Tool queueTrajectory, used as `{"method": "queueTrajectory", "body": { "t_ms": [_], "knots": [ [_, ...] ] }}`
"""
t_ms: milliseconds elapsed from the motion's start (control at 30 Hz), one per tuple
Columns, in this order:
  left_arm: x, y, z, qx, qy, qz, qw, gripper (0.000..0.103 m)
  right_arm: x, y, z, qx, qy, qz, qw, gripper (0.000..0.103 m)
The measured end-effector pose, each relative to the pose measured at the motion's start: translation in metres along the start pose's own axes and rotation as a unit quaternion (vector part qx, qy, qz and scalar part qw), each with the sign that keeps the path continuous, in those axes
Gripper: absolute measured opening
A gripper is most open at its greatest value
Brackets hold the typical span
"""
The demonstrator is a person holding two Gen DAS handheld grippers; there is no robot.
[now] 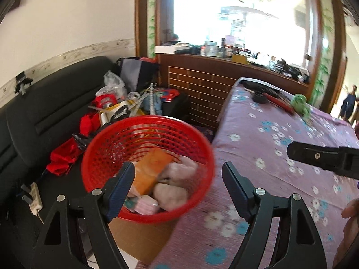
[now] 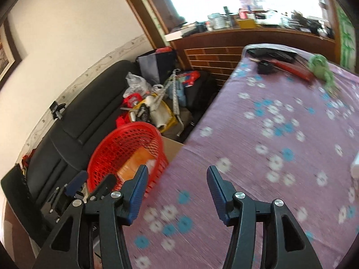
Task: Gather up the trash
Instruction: 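Move both grippers back over the bed toward the remaining items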
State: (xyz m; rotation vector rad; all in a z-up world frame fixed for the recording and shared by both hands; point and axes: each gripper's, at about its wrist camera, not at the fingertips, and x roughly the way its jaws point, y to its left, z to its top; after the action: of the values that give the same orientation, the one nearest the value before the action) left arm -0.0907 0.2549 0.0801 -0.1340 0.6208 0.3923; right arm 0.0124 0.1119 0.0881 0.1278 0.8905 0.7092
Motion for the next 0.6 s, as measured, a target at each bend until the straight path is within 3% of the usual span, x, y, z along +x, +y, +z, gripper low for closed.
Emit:
{"method": "queueTrajectory", "body": {
  "t_ms": [600],
  "knots": [
    [-0.032, -0.119, -0.011, 0.110, -0.009, -0.047, 0.9928, 0.079, -0.100, -0.106, -0.045, 0.073, -0.045, -0.058, 0.995, 0.059]
  ]
}}
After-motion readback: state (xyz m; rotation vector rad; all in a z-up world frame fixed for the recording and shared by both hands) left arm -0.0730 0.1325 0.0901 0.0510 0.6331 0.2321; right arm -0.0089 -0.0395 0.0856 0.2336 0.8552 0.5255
